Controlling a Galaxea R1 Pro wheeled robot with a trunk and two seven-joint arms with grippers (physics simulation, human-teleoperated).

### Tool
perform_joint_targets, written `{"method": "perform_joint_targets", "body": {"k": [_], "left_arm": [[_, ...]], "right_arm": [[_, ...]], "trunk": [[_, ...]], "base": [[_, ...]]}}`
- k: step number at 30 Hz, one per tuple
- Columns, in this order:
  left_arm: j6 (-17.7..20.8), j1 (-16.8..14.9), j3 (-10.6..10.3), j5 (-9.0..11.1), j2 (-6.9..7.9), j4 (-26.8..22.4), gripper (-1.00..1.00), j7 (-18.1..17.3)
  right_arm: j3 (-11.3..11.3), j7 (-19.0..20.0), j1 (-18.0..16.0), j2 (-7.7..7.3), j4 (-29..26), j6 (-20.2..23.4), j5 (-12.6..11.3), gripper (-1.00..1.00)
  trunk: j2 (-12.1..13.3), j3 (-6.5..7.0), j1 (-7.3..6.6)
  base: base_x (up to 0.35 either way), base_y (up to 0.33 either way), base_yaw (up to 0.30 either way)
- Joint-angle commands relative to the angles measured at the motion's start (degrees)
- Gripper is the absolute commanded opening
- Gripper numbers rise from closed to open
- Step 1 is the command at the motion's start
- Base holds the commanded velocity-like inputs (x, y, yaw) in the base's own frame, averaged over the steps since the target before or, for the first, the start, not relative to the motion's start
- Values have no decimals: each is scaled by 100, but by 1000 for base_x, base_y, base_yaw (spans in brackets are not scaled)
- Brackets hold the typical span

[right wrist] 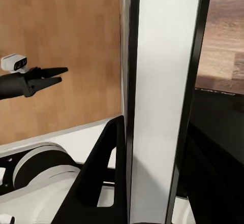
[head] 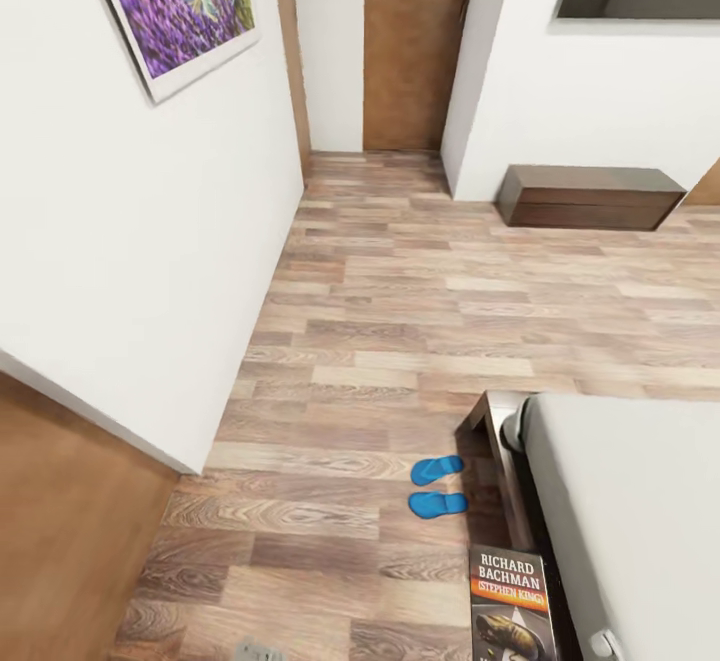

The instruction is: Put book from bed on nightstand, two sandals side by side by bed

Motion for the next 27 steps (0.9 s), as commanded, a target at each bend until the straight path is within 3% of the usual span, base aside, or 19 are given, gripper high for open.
{"method": "perform_joint_targets", "body": {"k": [1, 27], "left_arm": [[23, -2, -13, -7, 3, -9, 100, -10], [7, -2, -13, -17, 3, 130, 100, -10]], "right_arm": [[44, 26, 0, -6, -4, 74, -64, -100], [44, 19, 1, -5, -4, 72, -64, -100]], "trunk": [[-7, -7, 2], [-7, -7, 2]], "base": [[0, 0, 292], [0, 0, 292]]}}
